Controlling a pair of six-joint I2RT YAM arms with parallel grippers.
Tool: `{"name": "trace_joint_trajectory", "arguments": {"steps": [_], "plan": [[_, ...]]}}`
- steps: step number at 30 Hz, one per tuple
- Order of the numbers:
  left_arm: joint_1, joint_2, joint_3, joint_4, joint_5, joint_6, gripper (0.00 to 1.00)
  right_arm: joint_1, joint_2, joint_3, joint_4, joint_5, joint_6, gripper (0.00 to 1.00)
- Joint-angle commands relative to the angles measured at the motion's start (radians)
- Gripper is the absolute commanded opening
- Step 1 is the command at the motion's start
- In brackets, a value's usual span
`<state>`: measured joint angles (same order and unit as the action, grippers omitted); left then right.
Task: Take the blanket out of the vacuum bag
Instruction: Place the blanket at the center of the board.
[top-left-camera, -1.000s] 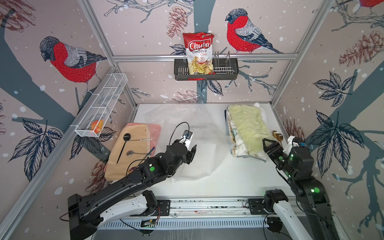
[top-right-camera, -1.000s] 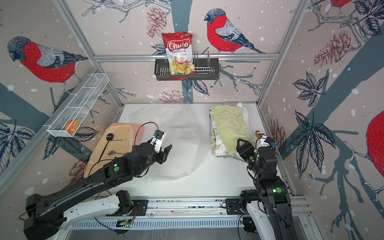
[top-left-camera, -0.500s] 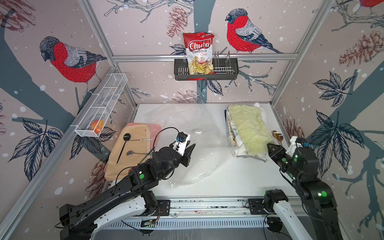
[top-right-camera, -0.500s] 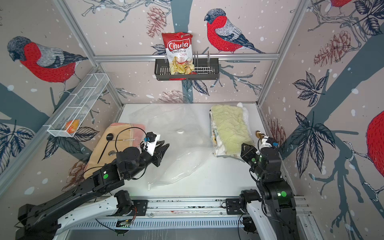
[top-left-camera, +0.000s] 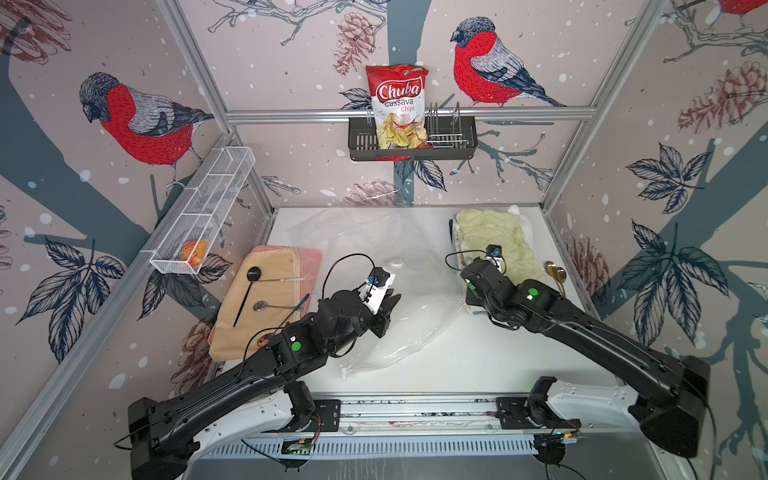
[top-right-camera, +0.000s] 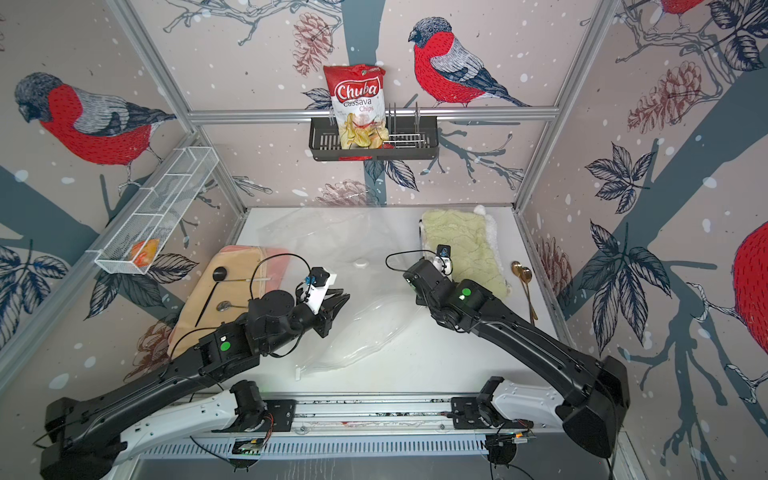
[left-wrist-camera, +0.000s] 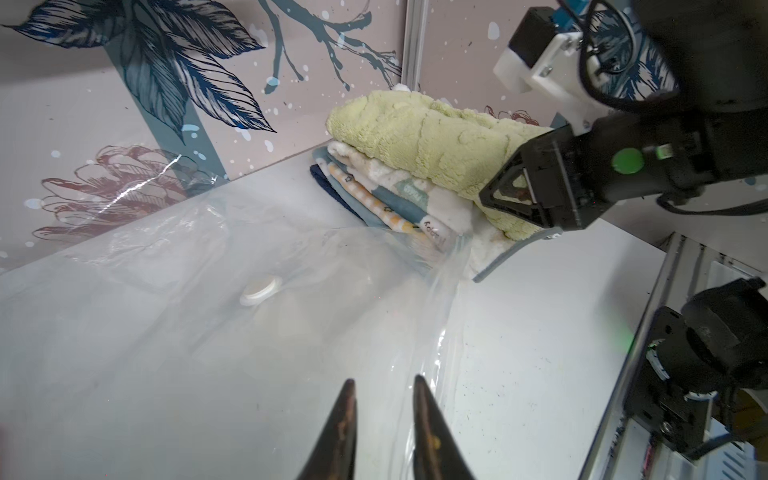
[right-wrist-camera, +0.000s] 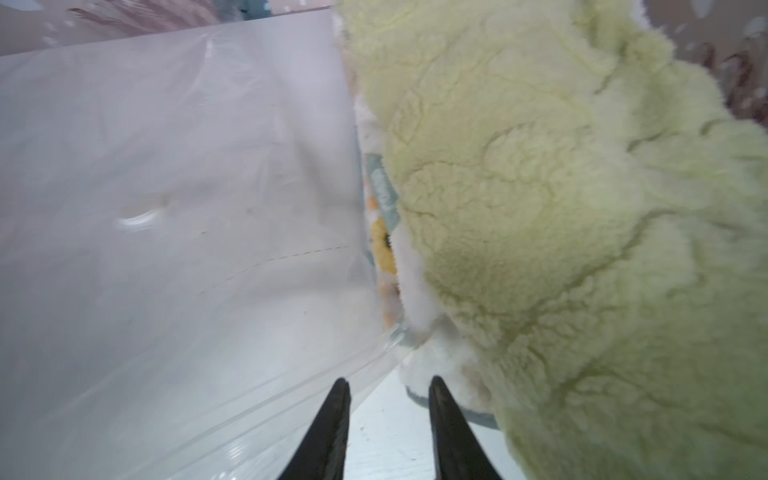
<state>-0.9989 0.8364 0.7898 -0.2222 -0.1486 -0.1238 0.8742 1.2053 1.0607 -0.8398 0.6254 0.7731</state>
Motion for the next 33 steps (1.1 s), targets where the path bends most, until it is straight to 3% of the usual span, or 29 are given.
{"name": "trace_joint_trajectory", "arguments": {"steps": [1,3,7,9,16,25,33], "plan": [[0.0,0.02,0.012,0.044,0.108,-0.007,0.5,0.019,0.037,-0.002,-0.1,0.183,0.068,0.37],[0.0,0.035,0.017,0.035,0.109,-0.008,0.59,0.025,0.071,-0.008,-0.147,0.223,0.118,0.43],[0.001,0.044,0.023,0.029,0.101,-0.008,0.63,0.001,0.118,-0.072,-0.133,0.232,0.153,0.62],[0.0,0.038,0.02,0.034,0.099,-0.009,0.64,-0.032,0.112,-0.111,-0.075,0.237,0.133,0.62],[0.0,0.042,0.015,0.037,0.085,-0.017,0.71,-0.139,0.057,-0.192,0.108,0.202,0.014,0.46],[0.0,0.039,0.015,0.03,0.067,-0.013,0.71,-0.216,-0.004,-0.226,0.214,0.089,-0.077,0.02],[0.0,0.042,0.018,0.026,0.068,-0.008,0.63,-0.196,-0.258,-0.207,0.356,-0.231,-0.146,0.0]]}}
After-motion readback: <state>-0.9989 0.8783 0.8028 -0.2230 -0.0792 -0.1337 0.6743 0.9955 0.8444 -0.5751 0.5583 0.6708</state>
